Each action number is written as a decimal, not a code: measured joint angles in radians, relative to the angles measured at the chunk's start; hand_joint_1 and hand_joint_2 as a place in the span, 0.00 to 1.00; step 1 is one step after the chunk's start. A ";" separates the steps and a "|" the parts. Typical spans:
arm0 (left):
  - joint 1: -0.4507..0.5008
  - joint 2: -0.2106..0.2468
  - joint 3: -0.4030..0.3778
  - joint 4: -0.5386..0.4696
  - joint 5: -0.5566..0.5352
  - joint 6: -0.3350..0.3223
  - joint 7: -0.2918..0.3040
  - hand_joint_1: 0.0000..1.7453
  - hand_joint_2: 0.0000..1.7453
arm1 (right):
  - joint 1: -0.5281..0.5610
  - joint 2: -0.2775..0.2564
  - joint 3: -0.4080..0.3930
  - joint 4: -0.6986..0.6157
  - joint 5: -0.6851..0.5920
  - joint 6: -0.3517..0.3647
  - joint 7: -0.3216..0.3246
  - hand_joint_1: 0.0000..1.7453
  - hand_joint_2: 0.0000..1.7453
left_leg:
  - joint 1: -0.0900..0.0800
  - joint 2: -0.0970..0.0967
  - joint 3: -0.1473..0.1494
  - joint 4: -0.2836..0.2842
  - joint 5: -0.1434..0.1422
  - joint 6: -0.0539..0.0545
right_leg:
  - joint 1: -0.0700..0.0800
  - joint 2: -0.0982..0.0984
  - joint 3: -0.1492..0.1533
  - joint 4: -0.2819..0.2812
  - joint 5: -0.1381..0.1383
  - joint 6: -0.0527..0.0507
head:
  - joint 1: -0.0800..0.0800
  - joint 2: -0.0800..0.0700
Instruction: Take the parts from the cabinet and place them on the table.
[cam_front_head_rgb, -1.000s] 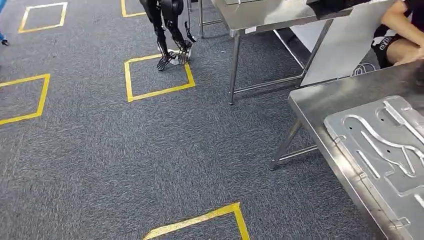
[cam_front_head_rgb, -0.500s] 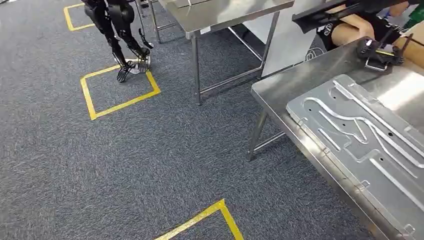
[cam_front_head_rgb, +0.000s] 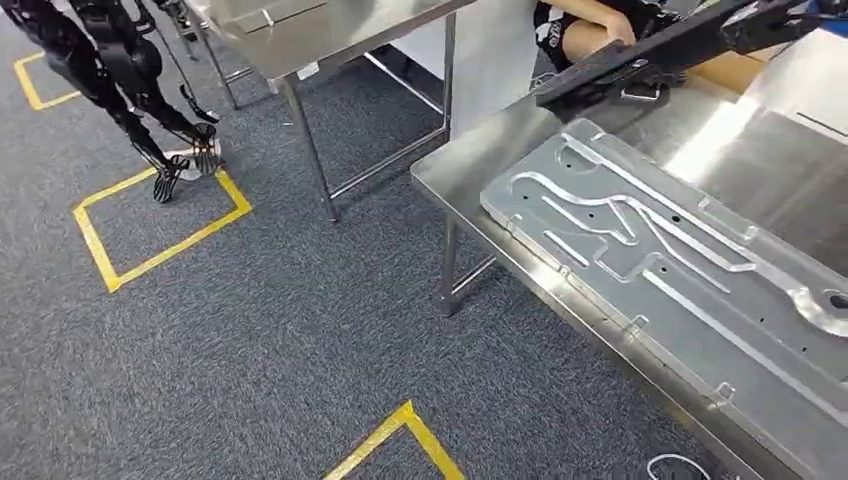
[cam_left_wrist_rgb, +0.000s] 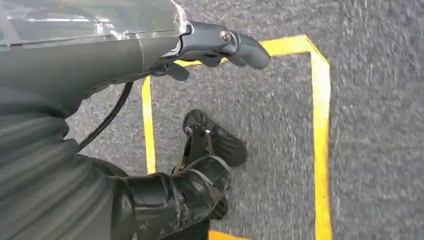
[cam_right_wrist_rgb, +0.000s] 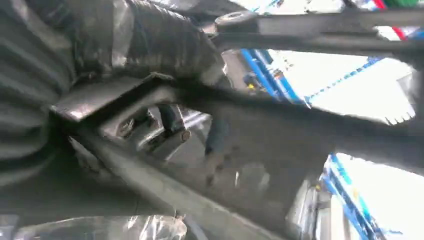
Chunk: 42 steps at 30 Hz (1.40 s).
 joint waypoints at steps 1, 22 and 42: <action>0.001 0.000 0.000 0.000 0.000 0.000 0.000 0.00 1.00 | 0.006 0.000 0.000 -0.002 -0.007 0.000 -0.002 1.00 1.00 | -0.002 -0.006 -0.044 0.077 -0.024 0.001 | 0.004 0.013 0.000 0.000 0.000 -0.003 | 0.000 0.000; 0.002 0.000 0.000 0.001 0.007 -0.010 0.001 0.00 1.00 | 0.114 0.004 0.004 -0.015 -0.088 -0.034 -0.034 1.00 1.00 | -0.005 -0.004 0.049 -0.213 0.167 0.034 | -0.007 -0.035 0.016 -0.001 -0.009 0.053 | 0.002 0.000; 0.003 0.005 0.003 0.001 0.019 0.000 0.005 0.00 1.00 | 0.144 0.017 0.004 -0.017 -0.132 -0.061 -0.033 1.00 1.00 | -0.017 -0.014 0.033 -0.207 0.173 0.039 | 0.015 -0.002 0.017 -0.014 0.000 0.021 | 0.001 0.000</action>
